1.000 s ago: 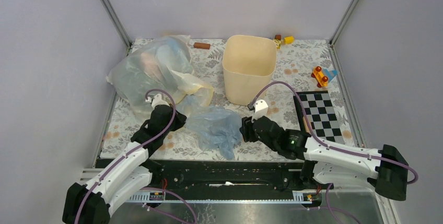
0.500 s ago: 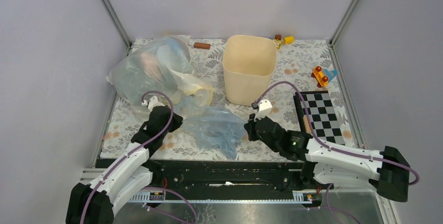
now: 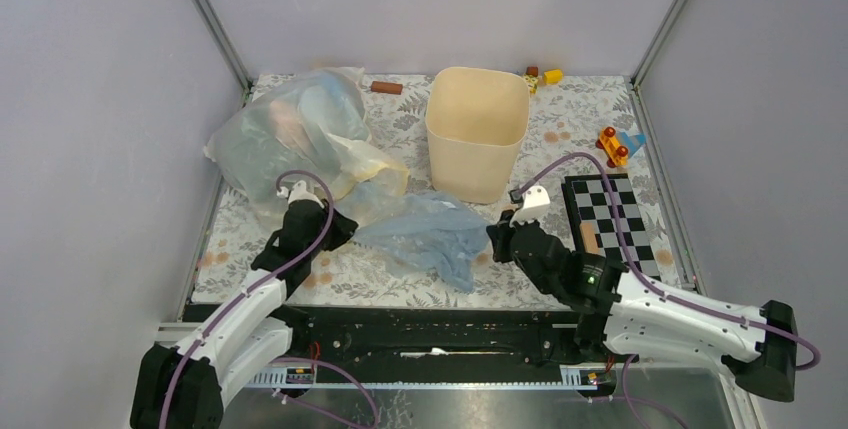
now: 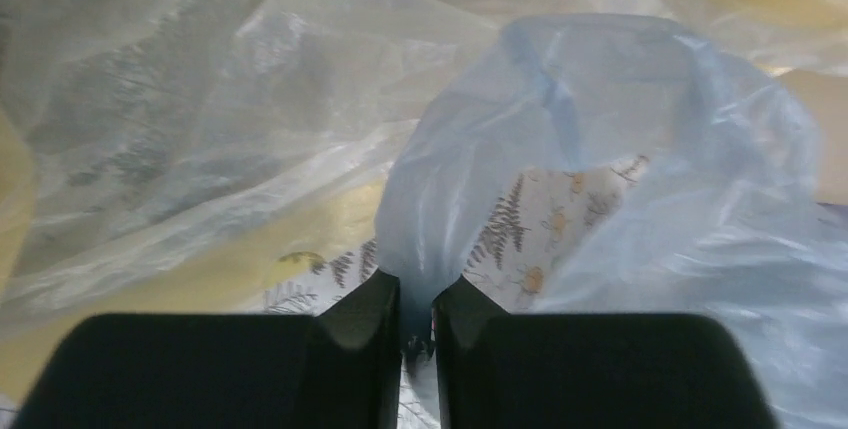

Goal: Put the trash bags into the trash bin

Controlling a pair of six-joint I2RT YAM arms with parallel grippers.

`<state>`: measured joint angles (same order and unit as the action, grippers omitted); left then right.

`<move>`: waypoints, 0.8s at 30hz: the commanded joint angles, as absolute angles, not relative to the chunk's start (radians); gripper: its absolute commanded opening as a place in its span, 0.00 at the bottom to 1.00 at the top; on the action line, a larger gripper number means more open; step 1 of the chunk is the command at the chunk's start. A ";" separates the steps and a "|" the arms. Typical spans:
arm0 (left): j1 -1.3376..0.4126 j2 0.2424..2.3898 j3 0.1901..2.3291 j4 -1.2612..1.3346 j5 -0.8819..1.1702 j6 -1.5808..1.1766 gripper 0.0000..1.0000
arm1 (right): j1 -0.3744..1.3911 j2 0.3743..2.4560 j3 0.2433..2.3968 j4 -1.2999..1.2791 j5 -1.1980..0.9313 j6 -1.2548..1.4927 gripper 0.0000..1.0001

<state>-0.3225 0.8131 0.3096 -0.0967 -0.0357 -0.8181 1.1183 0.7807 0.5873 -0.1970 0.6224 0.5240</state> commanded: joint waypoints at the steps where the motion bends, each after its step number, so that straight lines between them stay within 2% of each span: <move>1: -0.312 0.821 0.414 -0.093 0.128 -0.750 0.32 | 1.114 0.882 0.659 -0.152 0.583 0.554 0.00; 2: -0.318 0.806 0.433 -0.112 0.146 -0.747 0.48 | 1.114 0.914 0.674 -0.143 0.573 0.575 0.00; 4: -0.339 0.751 0.472 -0.173 0.134 -0.748 0.71 | 1.114 0.968 0.711 -0.127 0.566 0.626 0.00; 5: -0.360 0.720 0.494 -0.211 0.118 -0.748 0.89 | 1.114 0.989 0.726 -0.118 0.565 0.652 0.00; 7: -0.393 0.661 0.535 -0.288 0.083 -0.751 0.98 | 1.114 1.026 0.757 -0.106 0.574 0.710 0.00; 11: -0.449 0.563 0.578 -0.389 0.123 -0.770 0.99 | 1.114 1.099 0.819 -0.105 0.623 0.844 0.00; 15: -0.506 0.476 0.518 -0.382 0.251 -0.841 0.96 | 1.113 1.162 0.880 -0.150 0.678 0.955 0.00; 19: -0.553 0.398 0.461 -0.400 0.261 -0.871 0.97 | 1.114 1.206 0.909 -0.171 0.694 1.024 0.00; 21: -0.560 0.374 0.491 -0.489 0.145 -0.868 0.99 | 1.114 1.217 0.907 -0.174 0.717 1.050 0.00; 24: -0.563 0.347 0.574 -0.630 -0.152 -0.934 0.99 | 1.114 1.202 0.903 -0.239 0.798 1.106 0.00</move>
<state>-0.5598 0.3824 0.4774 -0.4770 0.1493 -0.8585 1.1179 1.2121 0.8703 -0.1642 0.6567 0.9825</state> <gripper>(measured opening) 0.986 0.011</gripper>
